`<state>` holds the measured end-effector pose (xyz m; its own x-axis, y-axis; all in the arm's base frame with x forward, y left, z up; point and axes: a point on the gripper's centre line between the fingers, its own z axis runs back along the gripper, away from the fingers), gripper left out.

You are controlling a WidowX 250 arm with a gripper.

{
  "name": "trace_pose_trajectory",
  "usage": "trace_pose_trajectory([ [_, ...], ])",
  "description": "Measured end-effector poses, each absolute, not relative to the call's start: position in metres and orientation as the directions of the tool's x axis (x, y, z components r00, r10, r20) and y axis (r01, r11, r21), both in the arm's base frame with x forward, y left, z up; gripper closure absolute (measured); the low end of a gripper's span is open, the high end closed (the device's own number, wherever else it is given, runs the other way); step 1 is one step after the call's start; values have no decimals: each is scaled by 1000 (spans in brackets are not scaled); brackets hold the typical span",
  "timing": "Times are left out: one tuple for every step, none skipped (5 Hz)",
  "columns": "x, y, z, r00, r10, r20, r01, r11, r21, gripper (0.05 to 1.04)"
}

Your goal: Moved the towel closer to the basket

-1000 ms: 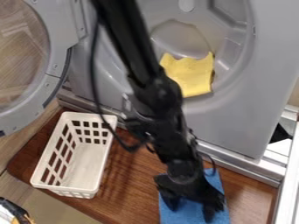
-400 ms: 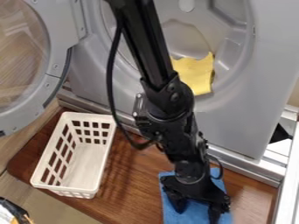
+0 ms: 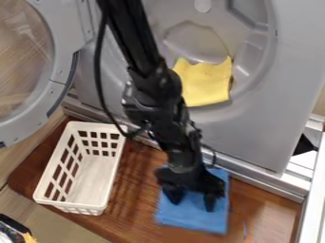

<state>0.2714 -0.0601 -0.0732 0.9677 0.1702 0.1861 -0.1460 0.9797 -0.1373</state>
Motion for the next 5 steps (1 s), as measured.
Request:
trace_pose_trajectory([
  [290, -39, -68, 950, 234, 209, -208, 968, -137, 85],
  [298, -19, -65, 931, 292, 218, -269, 954, -128, 85],
  [298, -1, -65, 912, 348, 217, -329, 937, -120, 85],
  [297, 4, -66, 903, 375, 210, -358, 926, -116, 85],
  [293, 5, -67, 907, 374, 193, -361, 927, -102, 85],
])
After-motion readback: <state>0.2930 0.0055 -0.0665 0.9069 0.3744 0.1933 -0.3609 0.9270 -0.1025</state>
